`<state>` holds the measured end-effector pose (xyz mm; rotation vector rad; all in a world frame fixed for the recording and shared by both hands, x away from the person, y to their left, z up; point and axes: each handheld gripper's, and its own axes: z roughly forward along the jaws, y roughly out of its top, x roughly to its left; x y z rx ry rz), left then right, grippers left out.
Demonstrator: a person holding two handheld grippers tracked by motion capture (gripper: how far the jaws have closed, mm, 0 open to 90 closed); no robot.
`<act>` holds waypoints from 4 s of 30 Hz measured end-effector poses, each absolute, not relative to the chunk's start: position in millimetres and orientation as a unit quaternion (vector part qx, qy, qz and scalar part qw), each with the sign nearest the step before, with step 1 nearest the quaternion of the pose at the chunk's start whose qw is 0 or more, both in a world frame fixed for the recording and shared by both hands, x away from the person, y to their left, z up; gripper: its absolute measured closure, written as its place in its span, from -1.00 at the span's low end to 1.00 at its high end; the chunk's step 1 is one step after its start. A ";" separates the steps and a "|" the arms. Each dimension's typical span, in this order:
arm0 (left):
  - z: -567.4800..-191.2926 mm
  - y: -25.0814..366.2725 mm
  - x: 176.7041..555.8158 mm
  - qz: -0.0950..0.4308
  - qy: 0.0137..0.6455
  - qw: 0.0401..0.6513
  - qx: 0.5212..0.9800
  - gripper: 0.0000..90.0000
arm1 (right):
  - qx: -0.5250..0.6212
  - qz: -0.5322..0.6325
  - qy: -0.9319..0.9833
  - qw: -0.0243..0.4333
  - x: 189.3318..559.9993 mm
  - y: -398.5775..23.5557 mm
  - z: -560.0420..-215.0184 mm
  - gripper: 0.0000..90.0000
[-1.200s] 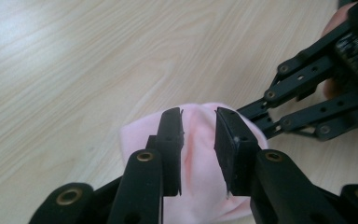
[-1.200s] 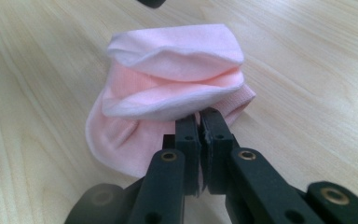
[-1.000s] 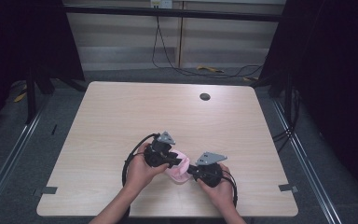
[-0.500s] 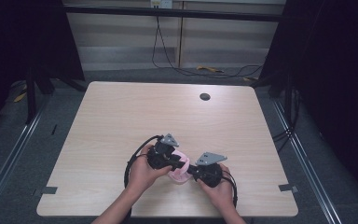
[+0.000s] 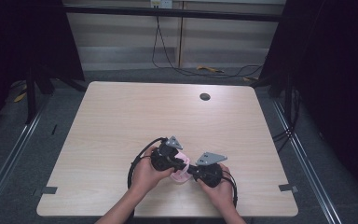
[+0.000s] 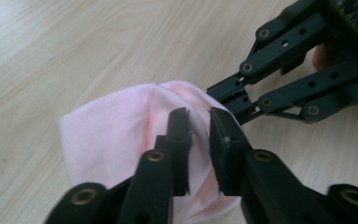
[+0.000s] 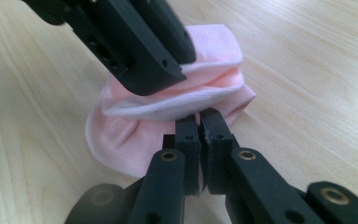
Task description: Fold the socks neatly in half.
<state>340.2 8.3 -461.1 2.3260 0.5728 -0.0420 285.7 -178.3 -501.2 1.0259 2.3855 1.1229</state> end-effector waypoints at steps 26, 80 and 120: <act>-454.3 1.8 333.3 -0.029 0.211 0.357 0.909 0.98 | 0.357 0.396 0.832 0.154 286.1 -179.0 -502.0 0.93; -473.3 -12.0 327.3 -0.041 0.194 0.332 0.922 0.80 | 0.373 0.382 0.829 0.166 286.6 -195.4 -493.8 0.90; -469.3 21.5 336.2 -0.011 0.219 0.353 0.910 0.81 | 0.341 0.386 0.844 0.152 282.3 -172.7 -493.8 0.87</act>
